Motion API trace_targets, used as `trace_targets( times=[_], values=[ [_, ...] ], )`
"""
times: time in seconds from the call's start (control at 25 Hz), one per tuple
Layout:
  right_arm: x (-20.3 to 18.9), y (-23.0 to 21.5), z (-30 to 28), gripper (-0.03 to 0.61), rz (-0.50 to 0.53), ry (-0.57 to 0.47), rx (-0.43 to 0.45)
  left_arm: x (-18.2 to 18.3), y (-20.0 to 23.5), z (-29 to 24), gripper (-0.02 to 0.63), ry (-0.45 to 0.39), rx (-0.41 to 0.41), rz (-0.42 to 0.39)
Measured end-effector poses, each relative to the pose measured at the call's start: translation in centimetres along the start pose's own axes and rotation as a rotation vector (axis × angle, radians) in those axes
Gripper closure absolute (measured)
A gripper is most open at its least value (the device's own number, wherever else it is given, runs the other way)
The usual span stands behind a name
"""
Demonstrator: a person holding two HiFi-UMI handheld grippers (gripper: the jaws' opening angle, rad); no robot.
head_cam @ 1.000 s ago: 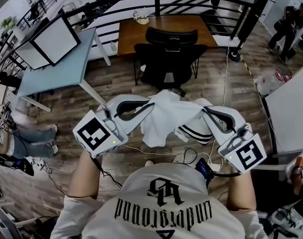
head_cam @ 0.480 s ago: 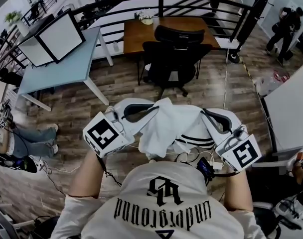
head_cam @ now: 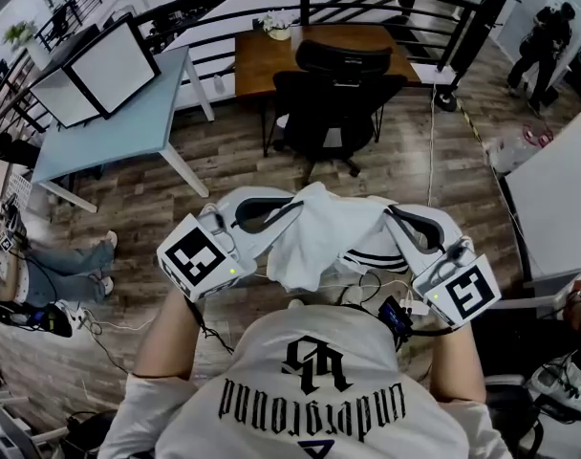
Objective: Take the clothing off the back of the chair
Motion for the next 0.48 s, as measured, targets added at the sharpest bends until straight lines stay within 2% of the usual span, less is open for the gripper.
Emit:
trace_targets(
  times=[0.36,0.48],
  values=[
    [-0.04,-0.33,-0.27,0.568,0.011,-0.005,-0.013,0.09,0.55,-0.1,0.557,-0.018,0.002,-0.02],
    [-0.51,-0.6,-0.54,0.568,0.007,0.0,-0.01,0.34,0.6,-0.29,0.557,-0.022,0.007,-0.005]
  ],
)
Point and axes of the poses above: the fingertips, and each gripper's own axes: z backward along the fingers, y to its left, x out of its top, the point moved 8 cm from there along z, backward along the fingers, and after that the axes turned 8 degrees about y, right-handed, at the moved point
